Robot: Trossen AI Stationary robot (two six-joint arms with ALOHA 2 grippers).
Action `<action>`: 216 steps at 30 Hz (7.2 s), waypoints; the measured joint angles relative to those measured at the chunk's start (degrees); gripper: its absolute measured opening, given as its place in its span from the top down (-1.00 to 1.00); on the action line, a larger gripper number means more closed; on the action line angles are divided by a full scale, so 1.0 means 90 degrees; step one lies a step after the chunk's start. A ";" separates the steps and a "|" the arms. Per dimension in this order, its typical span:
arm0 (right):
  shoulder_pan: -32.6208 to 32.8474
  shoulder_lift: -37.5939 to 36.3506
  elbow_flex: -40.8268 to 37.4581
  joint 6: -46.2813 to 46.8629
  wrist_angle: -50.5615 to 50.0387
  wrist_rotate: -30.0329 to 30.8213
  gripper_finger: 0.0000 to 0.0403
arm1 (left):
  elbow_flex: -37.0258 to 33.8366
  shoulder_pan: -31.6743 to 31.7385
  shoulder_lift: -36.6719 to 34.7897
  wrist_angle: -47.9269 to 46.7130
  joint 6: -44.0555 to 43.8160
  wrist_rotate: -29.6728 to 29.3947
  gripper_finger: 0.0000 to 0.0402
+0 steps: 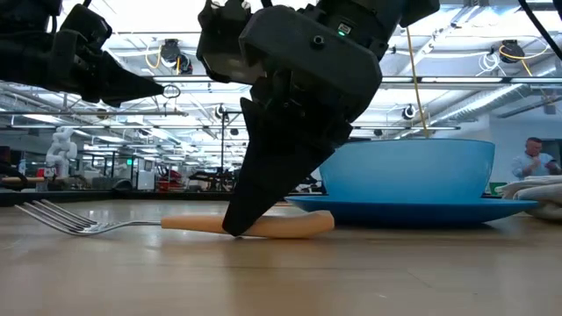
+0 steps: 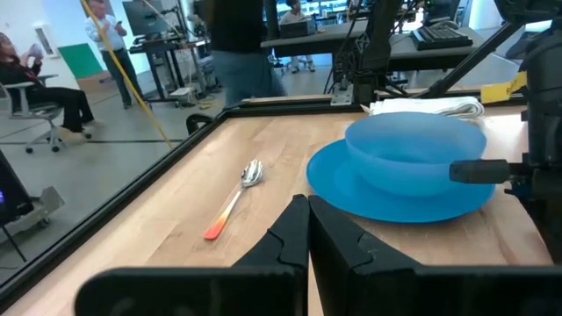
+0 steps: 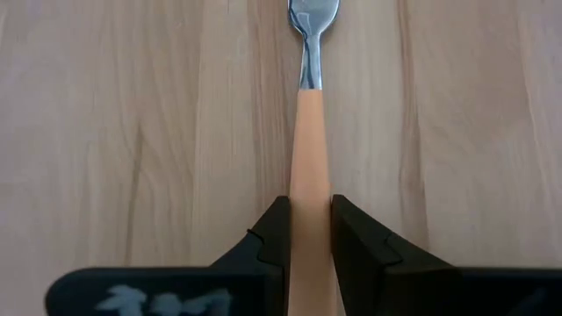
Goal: Set table place
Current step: Put the light orange fork to the left of the blue plate
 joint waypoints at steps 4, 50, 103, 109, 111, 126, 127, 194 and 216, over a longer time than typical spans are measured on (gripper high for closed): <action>0.0011 0.0012 0.0000 0.0015 0.0015 0.0002 0.61 | 0.0000 0.0000 0.0000 0.0000 -0.0002 0.0000 0.95; -0.0185 -0.5636 -0.4642 -0.1186 0.1512 0.2702 0.97 | 0.0000 -0.0002 0.0000 -0.0319 -0.0693 0.0394 0.95; -0.0935 -1.0176 -0.8716 -0.2312 0.3384 0.2682 1.00 | 0.5889 -0.0672 0.6160 -0.5571 -0.2331 0.2040 0.59; -0.0933 -1.0176 -0.8716 -0.2310 0.3257 0.2681 1.00 | 0.6596 -0.0919 0.6994 -0.6052 -0.2338 0.2623 0.43; -0.0933 -1.0174 -0.8716 -0.2311 0.3245 0.2680 1.00 | 0.6905 -0.0994 0.7287 -0.6407 -0.2326 0.2560 0.35; -0.0933 -1.0176 -0.8714 -0.2147 0.3181 0.2674 1.00 | 0.9084 -0.1317 0.8599 -0.7704 -0.2985 0.2688 0.05; -0.0933 -1.0174 -0.8711 -0.2147 0.3167 0.2674 1.00 | 0.9107 -0.1339 0.8654 -0.7727 -0.3041 0.2691 0.05; -0.0931 -1.0174 -0.8709 -0.2094 0.3273 0.2673 1.00 | 0.9379 -0.1473 0.9537 -0.9949 0.1536 0.2466 0.86; -0.0930 -1.0171 -0.8709 -0.2094 0.3296 0.2674 1.00 | 1.0032 -0.0611 0.9525 -1.0570 0.6636 0.0701 0.86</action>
